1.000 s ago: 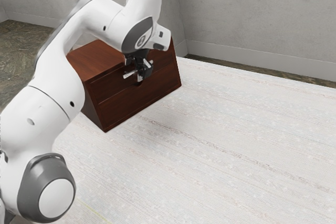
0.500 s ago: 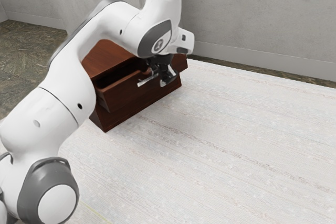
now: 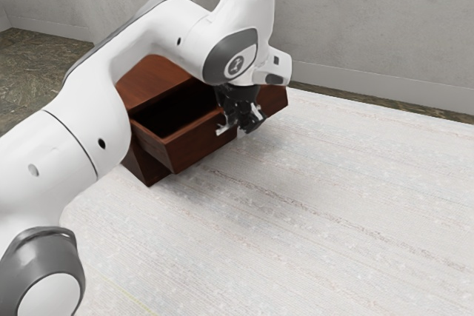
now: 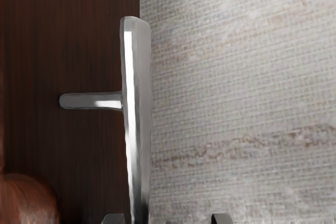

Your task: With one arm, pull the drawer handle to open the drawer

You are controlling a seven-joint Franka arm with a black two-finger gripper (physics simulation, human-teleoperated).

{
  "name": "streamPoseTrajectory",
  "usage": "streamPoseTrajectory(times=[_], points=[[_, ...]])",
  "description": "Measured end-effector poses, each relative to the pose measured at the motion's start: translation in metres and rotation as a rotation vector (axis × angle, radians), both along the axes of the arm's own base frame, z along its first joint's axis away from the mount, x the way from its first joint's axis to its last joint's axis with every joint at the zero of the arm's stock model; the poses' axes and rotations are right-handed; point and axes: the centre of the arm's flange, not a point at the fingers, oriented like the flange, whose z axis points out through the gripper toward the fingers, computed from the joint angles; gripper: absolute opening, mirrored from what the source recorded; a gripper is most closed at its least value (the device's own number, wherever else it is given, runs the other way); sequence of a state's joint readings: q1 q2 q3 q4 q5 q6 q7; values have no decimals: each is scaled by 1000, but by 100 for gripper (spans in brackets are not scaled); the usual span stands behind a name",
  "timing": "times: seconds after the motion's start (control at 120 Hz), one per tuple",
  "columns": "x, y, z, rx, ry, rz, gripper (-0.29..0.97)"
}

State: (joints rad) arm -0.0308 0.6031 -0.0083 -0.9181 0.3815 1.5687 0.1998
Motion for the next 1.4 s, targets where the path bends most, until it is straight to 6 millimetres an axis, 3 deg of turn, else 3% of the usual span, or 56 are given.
streamPoseTrajectory(times=[0.133,0.442,0.525,0.625,0.692,0.867,1.208,1.25,1.283,1.35,1.4], points=[[-5,-17,-3,7,12,-3,16],[-15,-26,1,-6,14,23,17],[-16,-27,5,-15,8,25,12],[-18,-29,10,-28,-1,28,-2],[-18,-28,12,-30,-5,32,3],[-19,-27,14,-36,-11,39,0],[-19,-35,16,-68,-19,36,32],[-23,-34,30,-71,-39,35,35],[-34,-33,57,-78,-76,34,37],[-76,-24,115,-104,-133,38,42],[-109,-7,139,-154,-140,51,47]])
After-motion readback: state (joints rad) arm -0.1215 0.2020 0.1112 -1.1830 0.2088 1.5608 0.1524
